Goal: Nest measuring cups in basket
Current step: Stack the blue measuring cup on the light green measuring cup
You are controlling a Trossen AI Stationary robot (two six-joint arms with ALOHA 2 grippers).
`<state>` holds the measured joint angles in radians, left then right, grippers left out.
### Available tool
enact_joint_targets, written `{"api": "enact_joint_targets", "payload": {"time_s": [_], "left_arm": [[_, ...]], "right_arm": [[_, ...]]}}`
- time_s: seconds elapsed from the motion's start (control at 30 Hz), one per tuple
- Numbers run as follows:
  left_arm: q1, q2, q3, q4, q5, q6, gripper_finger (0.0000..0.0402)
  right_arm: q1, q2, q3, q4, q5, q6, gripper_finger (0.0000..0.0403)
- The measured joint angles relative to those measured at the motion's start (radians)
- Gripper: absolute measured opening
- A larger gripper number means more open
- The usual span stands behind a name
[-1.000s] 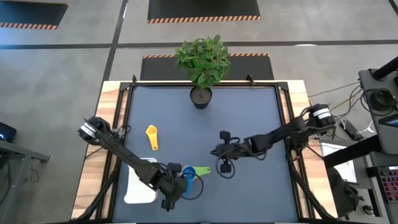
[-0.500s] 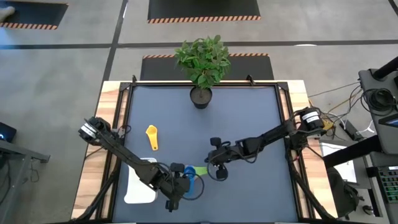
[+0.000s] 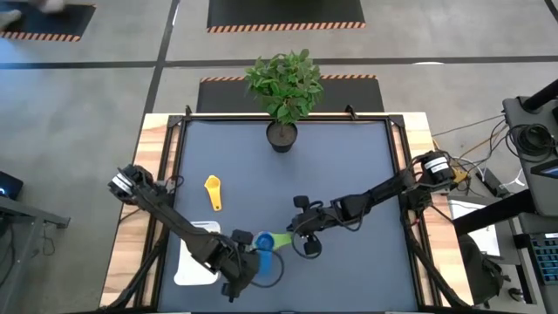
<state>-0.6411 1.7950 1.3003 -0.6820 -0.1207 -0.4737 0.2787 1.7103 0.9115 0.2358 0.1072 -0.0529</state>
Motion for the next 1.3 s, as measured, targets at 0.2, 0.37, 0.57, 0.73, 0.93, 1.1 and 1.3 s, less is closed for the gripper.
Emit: {"api": "enact_joint_targets", "payload": {"time_s": [0.2,0.37,0.57,0.73,0.93,1.1,1.3], "left_arm": [[-0.005,0.072,-0.018,0.096,-0.035,0.070,0.0000],[-0.005,0.142,0.016,0.132,-0.035,0.118,0.0000],[-0.005,0.161,0.060,0.140,-0.082,0.168,0.0000],[0.005,0.161,0.061,0.164,-0.154,0.203,0.0000],[0.022,0.161,0.061,0.226,-0.198,0.269,0.0000],[0.041,0.165,0.055,0.261,-0.204,0.295,0.0000],[0.045,0.164,0.064,0.265,-0.239,0.325,0.0000]], "right_arm": [[0.000,0.000,0.000,-0.001,0.009,-0.014,0.0009],[-0.001,0.000,0.000,0.001,0.025,-0.027,0.0009],[-0.006,0.000,0.000,0.000,0.025,-0.030,0.0009],[-0.006,0.000,0.000,0.001,0.025,-0.030,0.0009],[-0.006,0.000,0.000,0.001,0.024,-0.037,0.0009],[-0.006,0.000,0.000,0.001,0.024,-0.037,0.0009],[-0.006,-0.005,0.000,0.000,0.025,-0.045,0.0009]]}}
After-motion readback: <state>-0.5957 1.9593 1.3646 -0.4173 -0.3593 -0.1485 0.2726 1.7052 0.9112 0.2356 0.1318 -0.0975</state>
